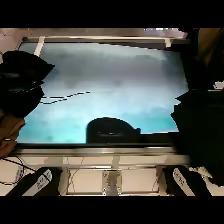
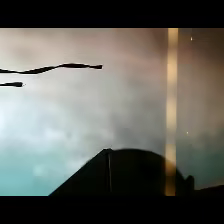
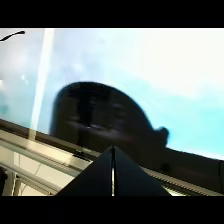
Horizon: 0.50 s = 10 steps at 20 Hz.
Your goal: Fold the clothes and pants, and hang the long-sleeved shirts on hangers.
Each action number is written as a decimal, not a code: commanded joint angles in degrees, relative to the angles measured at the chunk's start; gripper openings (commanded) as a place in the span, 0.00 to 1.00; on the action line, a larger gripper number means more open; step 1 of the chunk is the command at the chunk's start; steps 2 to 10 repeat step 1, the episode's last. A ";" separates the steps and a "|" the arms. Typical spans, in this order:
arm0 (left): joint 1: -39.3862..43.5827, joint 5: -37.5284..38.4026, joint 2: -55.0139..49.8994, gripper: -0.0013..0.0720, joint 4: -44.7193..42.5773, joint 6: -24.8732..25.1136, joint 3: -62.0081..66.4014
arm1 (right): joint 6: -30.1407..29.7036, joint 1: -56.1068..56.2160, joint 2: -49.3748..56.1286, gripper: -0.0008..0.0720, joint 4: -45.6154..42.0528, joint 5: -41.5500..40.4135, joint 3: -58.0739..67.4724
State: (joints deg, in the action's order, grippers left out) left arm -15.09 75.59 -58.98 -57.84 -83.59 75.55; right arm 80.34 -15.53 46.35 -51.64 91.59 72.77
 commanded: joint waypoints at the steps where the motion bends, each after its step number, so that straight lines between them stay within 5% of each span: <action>1: 0.00 0.59 0.04 0.06 -0.04 -0.66 0.02 | 0.13 0.98 -0.04 0.05 -0.57 0.04 0.02; 10: 0.00 0.59 0.04 0.06 -0.04 -0.66 0.02 | 0.13 0.98 -0.04 0.05 -0.57 0.04 0.02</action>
